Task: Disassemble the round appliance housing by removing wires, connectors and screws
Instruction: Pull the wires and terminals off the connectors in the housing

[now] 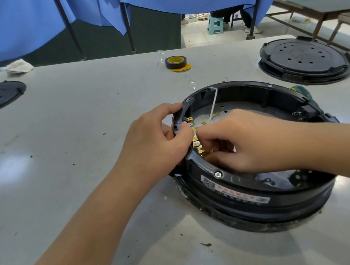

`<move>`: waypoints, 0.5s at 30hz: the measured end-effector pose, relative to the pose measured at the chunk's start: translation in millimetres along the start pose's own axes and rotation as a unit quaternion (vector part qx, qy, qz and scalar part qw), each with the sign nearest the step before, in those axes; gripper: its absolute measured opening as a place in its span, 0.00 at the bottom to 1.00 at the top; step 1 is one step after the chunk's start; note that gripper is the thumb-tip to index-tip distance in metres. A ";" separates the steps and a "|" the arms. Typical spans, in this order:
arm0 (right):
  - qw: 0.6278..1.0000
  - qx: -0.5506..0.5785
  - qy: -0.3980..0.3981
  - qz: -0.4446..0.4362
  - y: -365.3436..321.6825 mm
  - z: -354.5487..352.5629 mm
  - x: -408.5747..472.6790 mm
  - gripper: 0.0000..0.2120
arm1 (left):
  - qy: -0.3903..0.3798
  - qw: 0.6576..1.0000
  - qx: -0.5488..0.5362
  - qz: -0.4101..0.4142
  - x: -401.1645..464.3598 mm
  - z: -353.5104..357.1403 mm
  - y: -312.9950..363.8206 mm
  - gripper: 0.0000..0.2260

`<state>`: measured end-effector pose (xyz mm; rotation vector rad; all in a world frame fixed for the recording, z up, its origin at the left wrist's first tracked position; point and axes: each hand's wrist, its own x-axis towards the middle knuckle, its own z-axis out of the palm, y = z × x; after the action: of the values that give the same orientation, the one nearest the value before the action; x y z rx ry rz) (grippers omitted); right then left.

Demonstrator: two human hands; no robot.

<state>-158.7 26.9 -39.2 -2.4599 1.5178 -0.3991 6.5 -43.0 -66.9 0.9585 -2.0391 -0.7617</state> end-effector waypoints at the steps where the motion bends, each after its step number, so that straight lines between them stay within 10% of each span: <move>1: 1.000 0.004 0.000 -0.001 0.1 -0.1 0.3 0.11 | 0.000 1.000 0.000 0.000 0.1 -0.1 0.0 0.14; 15: 0.999 0.045 -0.005 0.002 4.5 -0.2 0.8 0.12 | -0.001 1.000 0.000 0.007 1.3 0.6 -2.4 0.14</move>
<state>-162.2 24.2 -40.4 -2.3875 1.4672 -0.4443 6.3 -45.2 -68.5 0.9436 -2.0451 -0.7556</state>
